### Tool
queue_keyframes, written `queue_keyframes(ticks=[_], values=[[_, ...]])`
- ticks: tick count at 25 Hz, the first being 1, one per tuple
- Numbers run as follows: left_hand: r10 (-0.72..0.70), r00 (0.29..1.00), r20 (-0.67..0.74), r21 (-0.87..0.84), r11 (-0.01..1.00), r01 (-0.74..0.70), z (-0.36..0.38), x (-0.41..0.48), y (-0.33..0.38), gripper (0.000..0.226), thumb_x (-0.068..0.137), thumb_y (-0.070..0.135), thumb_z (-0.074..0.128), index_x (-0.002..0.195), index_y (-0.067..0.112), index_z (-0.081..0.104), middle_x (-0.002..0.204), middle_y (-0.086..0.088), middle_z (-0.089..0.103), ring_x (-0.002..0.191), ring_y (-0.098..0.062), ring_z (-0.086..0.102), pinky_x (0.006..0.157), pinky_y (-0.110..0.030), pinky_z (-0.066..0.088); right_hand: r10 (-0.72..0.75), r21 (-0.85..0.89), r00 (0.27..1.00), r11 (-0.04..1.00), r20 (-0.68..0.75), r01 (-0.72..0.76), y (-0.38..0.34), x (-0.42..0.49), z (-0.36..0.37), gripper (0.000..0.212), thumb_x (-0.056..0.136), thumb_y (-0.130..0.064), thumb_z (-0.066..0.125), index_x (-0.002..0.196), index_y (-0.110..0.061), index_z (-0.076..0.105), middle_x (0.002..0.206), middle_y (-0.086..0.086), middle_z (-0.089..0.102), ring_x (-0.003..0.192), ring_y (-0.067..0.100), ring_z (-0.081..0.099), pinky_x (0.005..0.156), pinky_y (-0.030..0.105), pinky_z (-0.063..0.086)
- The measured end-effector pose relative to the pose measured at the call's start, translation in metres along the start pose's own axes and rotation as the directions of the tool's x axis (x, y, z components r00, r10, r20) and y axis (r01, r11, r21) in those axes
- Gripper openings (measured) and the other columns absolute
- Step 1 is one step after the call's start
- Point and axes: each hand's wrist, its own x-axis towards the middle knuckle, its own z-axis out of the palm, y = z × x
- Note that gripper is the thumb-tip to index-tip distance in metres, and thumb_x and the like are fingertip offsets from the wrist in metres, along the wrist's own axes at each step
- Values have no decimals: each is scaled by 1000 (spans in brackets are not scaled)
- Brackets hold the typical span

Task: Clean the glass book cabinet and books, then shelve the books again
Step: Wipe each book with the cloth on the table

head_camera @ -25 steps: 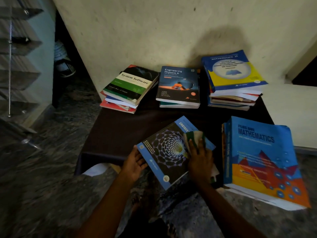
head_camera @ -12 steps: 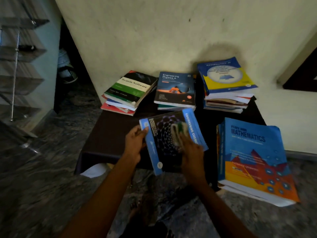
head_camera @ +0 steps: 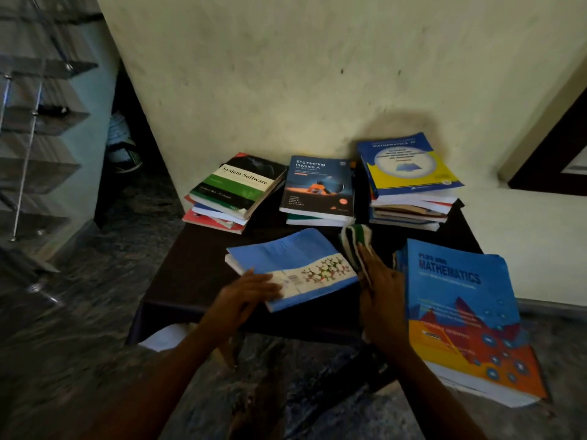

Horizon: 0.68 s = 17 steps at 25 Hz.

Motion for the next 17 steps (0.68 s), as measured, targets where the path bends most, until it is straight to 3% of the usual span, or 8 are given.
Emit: queue_keyframes(ticks=[3, 5, 7, 8, 9, 10, 12, 17], values=[[-83, 994, -64, 163, 982, 93, 31, -51, -18, 24, 81, 17, 65, 103, 27, 69, 123, 1, 58, 128, -14, 39, 104, -36, 40, 6, -37, 996, 999, 84, -3, 3, -4, 19, 54, 85, -5, 41, 137, -19, 42, 136, 14, 49, 109, 37, 47, 86, 18, 22], [-406, 889, -213, -2, 910, 415, 47, -64, -4, 33, 75, 4, 73, 101, 23, 69, 124, -3, 50, 122, -26, 43, 92, -28, 48, 13, -51, 989, 999, 150, -5, 3, 1, 32, 52, 89, -3, 41, 138, -19, 41, 140, 13, 46, 109, 35, 43, 86, 21, 23], [-822, 534, -199, -337, 569, 750, 61, -62, 16, 32, 86, 6, 62, 114, 21, 61, 125, -6, 51, 119, -30, 49, 91, -26, 48, 46, -82, 977, 996, 210, -29, 5, 15, 45, 52, 91, 1, 45, 139, -19, 41, 143, 11, 42, 108, 34, 40, 88, 27, 27], [-933, 349, -85, -531, 339, 776, 67, -60, 17, 31, 90, 10, 57, 119, 20, 58, 124, -9, 55, 115, -32, 54, 90, -33, 49, 50, -111, 975, 993, 217, -27, 9, 24, 53, 52, 90, 1, 46, 138, -18, 42, 143, 11, 42, 107, 35, 40, 89, 30, 29], [-977, 193, 93, -724, 66, 686, 71, -56, 16, 28, 92, 12, 56, 119, 15, 58, 121, -14, 59, 110, -34, 58, 89, -40, 50, 48, -152, 972, 988, 230, -12, 14, 35, 62, 52, 90, 1, 46, 138, -18, 43, 143, 12, 43, 106, 36, 41, 90, 32, 31], [-954, 133, 269, -828, -159, 538, 71, -52, 12, 24, 92, 12, 55, 116, 7, 59, 119, -19, 60, 107, -36, 60, 89, -46, 50, 53, -208, 963, 978, 264, 3, 21, 46, 74, 51, 90, -1, 45, 138, -19, 43, 142, 12, 43, 106, 37, 42, 91, 35, 33], [-898, 118, 423, -842, -342, 418, 69, -52, 0, 24, 92, 11, 55, 112, -3, 59, 118, -25, 60, 106, -39, 60, 91, -52, 49, 130, -354, 919, 935, 373, 12, 34, 64, 98, 53, 91, -6, 41, 142, -23, 36, 144, 12, 41, 111, 37, 42, 94, 38, 32], [-865, 136, 482, -808, -379, 451, 61, -55, -5, 13, 88, 4, 59, 100, 1, 61, 108, -22, 64, 90, -30, 64, 70, -38, 58, 315, -609, 840, 793, 442, 23, 15, 58, 147, 63, 94, -20, 38, 148, -31, 9, 154, 10, 13, 131, 37, 24, 104, 45, 27]])
